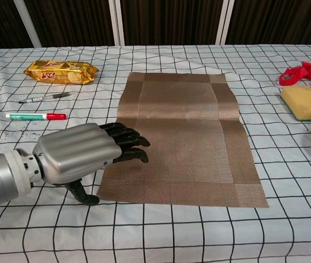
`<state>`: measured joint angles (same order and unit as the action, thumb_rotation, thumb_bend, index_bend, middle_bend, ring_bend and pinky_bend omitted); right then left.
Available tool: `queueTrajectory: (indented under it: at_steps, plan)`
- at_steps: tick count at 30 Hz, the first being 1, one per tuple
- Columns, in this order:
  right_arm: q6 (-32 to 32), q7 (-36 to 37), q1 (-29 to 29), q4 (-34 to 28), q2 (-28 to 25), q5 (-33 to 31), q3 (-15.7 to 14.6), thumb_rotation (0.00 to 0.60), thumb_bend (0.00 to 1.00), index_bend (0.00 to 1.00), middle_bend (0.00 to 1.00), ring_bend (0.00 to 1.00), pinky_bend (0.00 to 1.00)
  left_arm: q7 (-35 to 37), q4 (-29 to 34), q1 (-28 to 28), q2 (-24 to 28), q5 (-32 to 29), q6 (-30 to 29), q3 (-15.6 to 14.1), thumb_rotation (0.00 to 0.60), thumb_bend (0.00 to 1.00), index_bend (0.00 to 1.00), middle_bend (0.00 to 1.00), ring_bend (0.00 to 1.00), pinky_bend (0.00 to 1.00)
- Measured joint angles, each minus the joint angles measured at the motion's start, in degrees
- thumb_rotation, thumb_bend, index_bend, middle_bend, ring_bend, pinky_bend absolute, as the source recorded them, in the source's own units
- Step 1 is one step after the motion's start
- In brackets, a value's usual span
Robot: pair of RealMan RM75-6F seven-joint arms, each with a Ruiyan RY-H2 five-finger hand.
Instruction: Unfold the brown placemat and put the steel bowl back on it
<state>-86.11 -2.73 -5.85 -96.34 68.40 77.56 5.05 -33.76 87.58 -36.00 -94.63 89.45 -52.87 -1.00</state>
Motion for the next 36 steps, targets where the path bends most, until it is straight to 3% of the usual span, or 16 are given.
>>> queueTrajectory:
  at_steps: [6, 14, 21, 36]
  plan:
    - [0.3, 0.2, 0.2, -0.2, -0.1, -0.1, 0.4, 0.6, 0.12, 0.03, 0.0, 0.0, 0.18, 0.1, -1.5, -0.3, -1.1, -0.2, 0.0, -0.2, 0.6, 0.17, 0.22, 0.08, 0.03, 0.08]
    - [0.9, 0.2, 0.3, -0.4, -0.2, -0.1, 0.5, 0.6, 0.12, 0.03, 0.0, 0.0, 0.18, 2.0, -3.6, -0.4, -2.9, 0.8, -1.6, -0.3, 0.6, 0.31, 0.34, 0.13, 0.03, 0.08]
    - [1.3, 0.4, 0.5, -0.7, -0.4, -0.2, 0.8, 0.6, 0.12, 0.03, 0.0, 0.0, 0.18, 5.0, -5.0, -0.5, -3.9, 2.6, -3.6, -0.7, 0.6, 0.37, 0.43, 0.16, 0.03, 0.08]
    - [2.0, 0.4, 0.7, -1.3, -0.6, -0.2, 1.0, 0.6, 0.12, 0.03, 0.0, 0.0, 0.18, 5.6, -6.0, -0.6, -3.5, 1.8, -3.6, -0.9, 0.6, 0.47, 0.49, 0.17, 0.03, 0.08]
